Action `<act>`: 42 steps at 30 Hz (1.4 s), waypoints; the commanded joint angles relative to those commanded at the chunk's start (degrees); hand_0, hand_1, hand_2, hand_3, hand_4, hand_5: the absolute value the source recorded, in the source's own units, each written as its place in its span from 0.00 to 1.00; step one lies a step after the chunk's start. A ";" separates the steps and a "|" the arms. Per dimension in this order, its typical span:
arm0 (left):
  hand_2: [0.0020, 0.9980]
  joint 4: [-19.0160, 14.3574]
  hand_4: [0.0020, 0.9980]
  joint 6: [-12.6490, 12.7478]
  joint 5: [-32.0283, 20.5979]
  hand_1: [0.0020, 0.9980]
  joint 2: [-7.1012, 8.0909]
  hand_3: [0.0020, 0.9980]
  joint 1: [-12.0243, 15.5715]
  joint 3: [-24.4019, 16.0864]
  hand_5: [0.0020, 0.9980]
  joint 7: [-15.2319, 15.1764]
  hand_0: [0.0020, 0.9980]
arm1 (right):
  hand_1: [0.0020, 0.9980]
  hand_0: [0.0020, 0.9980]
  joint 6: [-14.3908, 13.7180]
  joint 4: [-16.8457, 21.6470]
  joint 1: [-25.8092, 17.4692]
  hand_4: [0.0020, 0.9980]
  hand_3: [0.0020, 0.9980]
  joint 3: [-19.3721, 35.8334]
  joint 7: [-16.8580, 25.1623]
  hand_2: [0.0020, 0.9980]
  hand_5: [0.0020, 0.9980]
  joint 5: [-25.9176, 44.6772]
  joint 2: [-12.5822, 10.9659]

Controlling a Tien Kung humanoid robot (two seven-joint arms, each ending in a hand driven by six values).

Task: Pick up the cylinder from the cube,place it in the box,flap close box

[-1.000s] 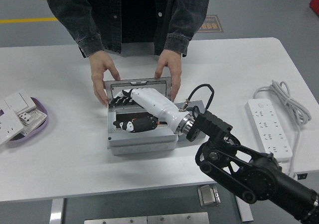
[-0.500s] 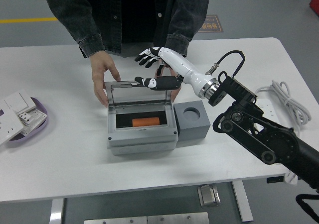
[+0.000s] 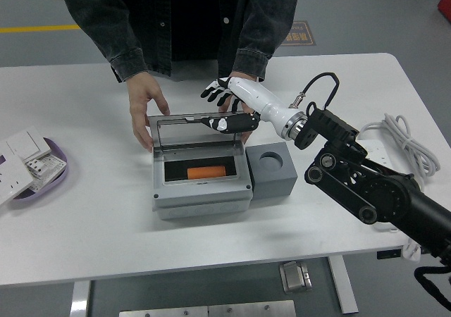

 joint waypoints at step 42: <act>0.59 0.01 0.71 -0.03 -0.41 0.62 -0.32 0.66 1.53 -0.36 0.24 0.02 0.62 | 0.47 0.35 -3.72 19.15 -28.40 0.74 0.65 24.64 11.02 0.58 0.43 8.20 -1.77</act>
